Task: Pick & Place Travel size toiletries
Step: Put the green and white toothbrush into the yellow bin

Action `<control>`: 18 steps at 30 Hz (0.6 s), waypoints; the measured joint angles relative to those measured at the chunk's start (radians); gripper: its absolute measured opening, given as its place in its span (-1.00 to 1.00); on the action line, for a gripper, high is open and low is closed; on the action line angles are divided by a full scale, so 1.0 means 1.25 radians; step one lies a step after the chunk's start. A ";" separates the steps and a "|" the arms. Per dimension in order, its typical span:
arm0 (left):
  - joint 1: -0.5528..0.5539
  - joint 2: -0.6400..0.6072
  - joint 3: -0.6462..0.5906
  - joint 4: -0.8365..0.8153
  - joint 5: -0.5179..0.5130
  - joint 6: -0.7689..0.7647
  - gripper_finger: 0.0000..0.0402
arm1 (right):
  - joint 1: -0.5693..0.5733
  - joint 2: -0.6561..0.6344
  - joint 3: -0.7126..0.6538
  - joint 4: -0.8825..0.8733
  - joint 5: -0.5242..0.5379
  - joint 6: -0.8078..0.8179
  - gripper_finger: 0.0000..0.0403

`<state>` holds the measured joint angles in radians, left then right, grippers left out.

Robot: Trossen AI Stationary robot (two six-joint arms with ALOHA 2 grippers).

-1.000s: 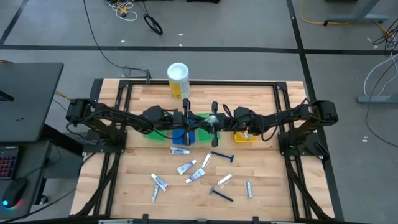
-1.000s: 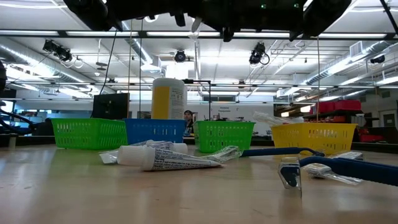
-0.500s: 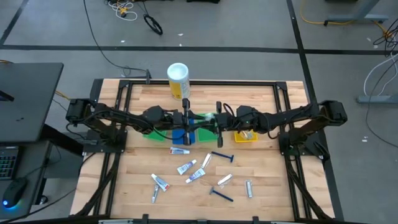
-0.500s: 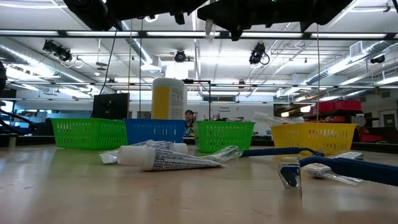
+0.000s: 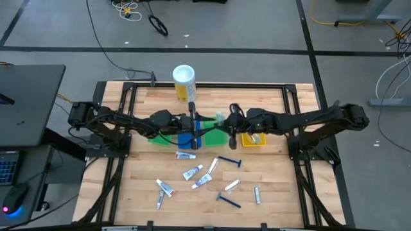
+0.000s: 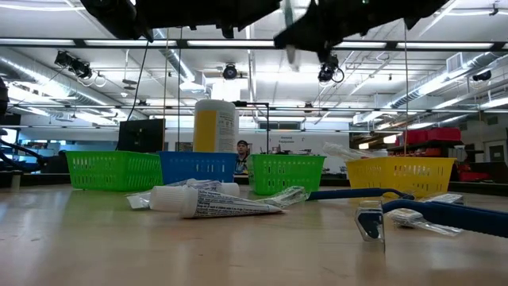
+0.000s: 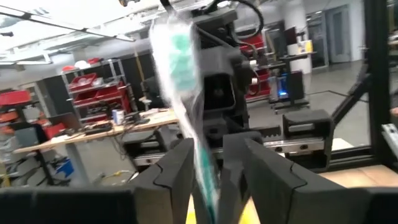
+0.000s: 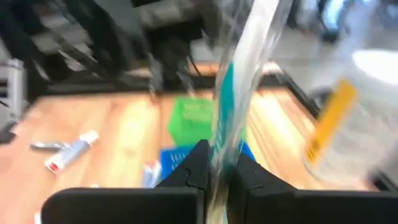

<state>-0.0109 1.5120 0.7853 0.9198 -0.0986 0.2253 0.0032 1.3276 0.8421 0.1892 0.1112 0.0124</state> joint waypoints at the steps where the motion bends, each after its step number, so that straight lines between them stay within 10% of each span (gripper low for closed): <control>1: 0.000 0.000 0.000 -0.004 -0.005 0.001 -0.24 | 0.000 -0.015 0.000 -0.034 0.014 0.017 -0.88; 18: 0.000 0.000 0.000 -0.046 -0.038 -0.001 -0.16 | -0.004 -0.126 -0.027 -0.701 0.183 0.558 -0.87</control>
<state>-0.0109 1.5120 0.7853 0.8625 -0.1455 0.2245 -0.0021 1.1704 0.8082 -0.6873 0.3397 0.7096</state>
